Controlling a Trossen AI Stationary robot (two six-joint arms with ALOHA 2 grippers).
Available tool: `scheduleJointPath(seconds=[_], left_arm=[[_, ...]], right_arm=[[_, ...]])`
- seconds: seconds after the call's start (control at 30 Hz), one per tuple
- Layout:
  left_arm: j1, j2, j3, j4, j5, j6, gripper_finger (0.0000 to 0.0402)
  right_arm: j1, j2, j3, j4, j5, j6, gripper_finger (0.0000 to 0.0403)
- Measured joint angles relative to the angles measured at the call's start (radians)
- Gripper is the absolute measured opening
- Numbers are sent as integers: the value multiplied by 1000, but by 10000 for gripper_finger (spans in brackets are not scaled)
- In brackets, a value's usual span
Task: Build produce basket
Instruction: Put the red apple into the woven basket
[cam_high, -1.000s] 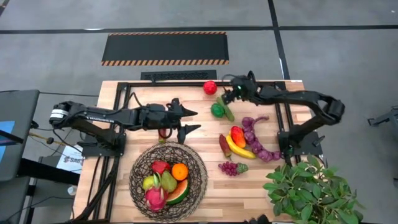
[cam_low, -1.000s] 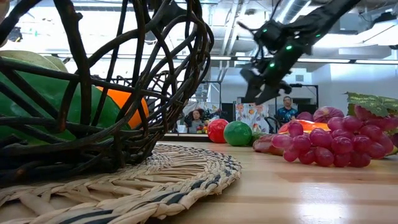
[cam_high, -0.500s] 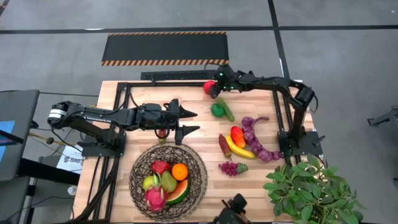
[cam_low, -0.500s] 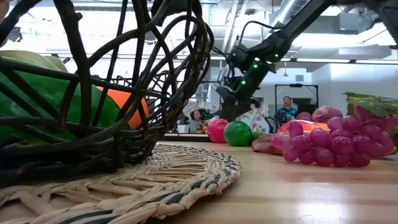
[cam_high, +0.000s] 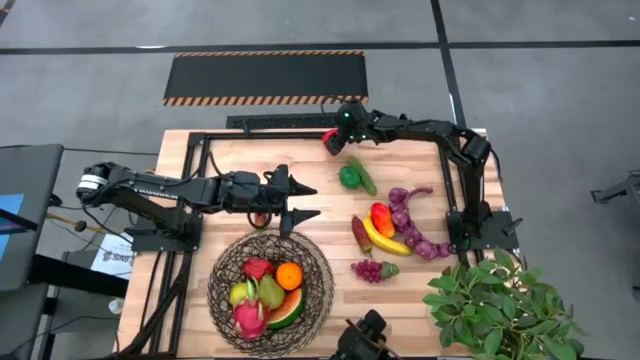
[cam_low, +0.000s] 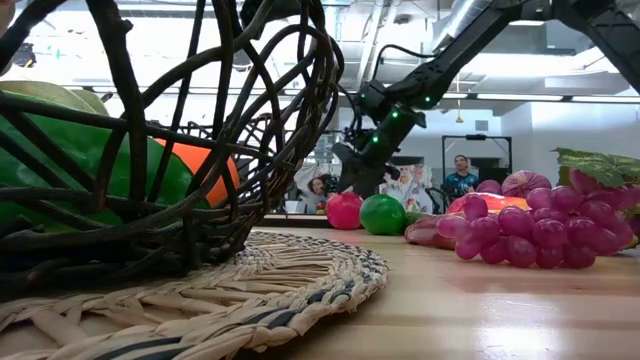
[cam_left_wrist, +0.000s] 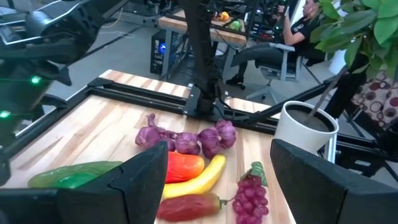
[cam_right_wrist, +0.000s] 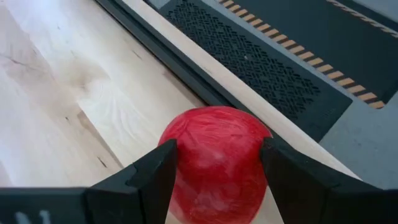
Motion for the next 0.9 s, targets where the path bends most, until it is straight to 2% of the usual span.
scheduleJointPath(seconds=[0.13, 0.4, 0.5, 0.63, 0.7, 0.8, 0.9], left_arm=[[-7, 0, 0, 1, -1, 0, 269], [-14, 1, 0, -9, -3, -15, 269], [-17, -3, 0, -13, 3, -21, 269], [-25, -3, 0, -18, 4, -24, 269], [-28, -4, 0, -22, -3, -23, 269], [-29, -4, 0, -59, -79, -42, 269], [-28, -4, 0, -139, -245, -32, 270]], right_arm=[[18, -11, 0, -53, 1, -1, 255], [111, -47, -24, -351, -49, -4, 255], [160, -111, -6, -392, -96, 10, 255], [254, -165, -16, -496, -101, 37, 255], [298, -226, -17, -488, -93, 52, 255], [340, -331, -4, -480, 7, 84, 255], [358, -399, -14, -545, 64, 120, 255]])
